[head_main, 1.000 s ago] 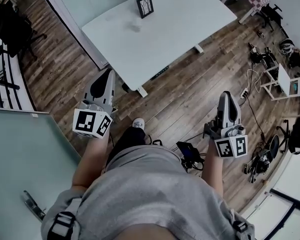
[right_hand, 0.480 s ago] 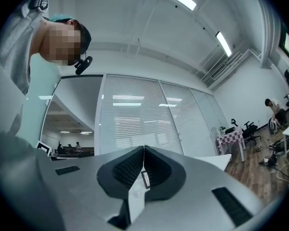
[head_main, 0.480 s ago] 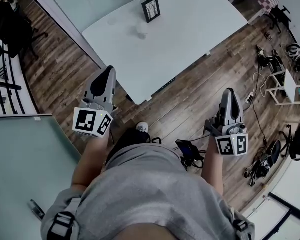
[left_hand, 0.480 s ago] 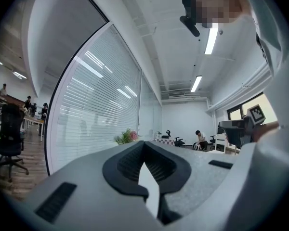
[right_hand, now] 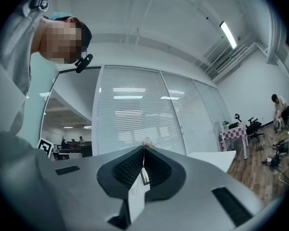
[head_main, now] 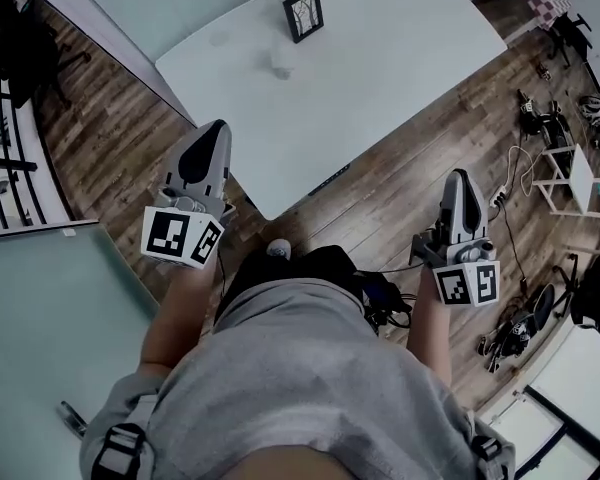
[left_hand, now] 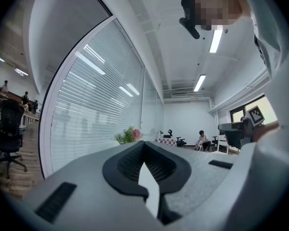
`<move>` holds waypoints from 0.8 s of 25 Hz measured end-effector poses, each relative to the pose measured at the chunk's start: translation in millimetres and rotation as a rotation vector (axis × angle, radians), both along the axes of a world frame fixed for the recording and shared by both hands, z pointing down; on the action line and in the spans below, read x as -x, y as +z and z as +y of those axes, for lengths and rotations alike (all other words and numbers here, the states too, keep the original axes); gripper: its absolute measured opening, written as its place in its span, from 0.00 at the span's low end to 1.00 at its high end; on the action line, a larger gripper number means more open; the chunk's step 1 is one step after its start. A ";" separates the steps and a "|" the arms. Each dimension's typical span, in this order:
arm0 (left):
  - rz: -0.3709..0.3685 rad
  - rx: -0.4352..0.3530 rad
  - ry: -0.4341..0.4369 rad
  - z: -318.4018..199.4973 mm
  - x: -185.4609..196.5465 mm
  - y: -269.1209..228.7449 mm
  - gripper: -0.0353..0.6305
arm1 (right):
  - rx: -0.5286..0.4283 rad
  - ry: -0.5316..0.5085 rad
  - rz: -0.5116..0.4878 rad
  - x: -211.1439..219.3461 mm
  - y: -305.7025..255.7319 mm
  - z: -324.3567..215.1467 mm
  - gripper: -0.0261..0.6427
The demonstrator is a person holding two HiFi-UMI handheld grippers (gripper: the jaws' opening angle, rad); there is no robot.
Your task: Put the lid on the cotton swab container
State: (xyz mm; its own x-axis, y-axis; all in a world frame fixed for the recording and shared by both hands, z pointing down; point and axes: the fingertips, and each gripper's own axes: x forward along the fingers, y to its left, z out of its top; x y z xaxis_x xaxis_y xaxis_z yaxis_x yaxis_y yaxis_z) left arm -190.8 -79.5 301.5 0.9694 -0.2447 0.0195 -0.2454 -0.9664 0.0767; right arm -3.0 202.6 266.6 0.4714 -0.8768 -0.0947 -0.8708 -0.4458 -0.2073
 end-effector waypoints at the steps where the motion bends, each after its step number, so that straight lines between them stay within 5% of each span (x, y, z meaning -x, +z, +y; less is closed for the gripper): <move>1: 0.000 0.000 -0.006 0.0 -4.2 1.1 0.06 | 0.001 -0.007 0.002 -5.7 0.8 -1.4 0.08; 20: 0.038 -0.023 -0.447 10.6 -90.7 9.8 0.06 | -0.022 -0.501 0.066 -191.9 -7.4 -121.4 0.08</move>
State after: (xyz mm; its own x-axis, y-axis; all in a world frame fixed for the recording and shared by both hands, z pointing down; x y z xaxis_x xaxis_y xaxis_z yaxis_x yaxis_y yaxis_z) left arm -100.1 -68.9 311.3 0.7681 -0.6399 -0.0244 -0.6370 -0.7673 0.0740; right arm 188.9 81.2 259.2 -0.0146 -0.9912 -0.1313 -0.9882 0.0343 -0.1490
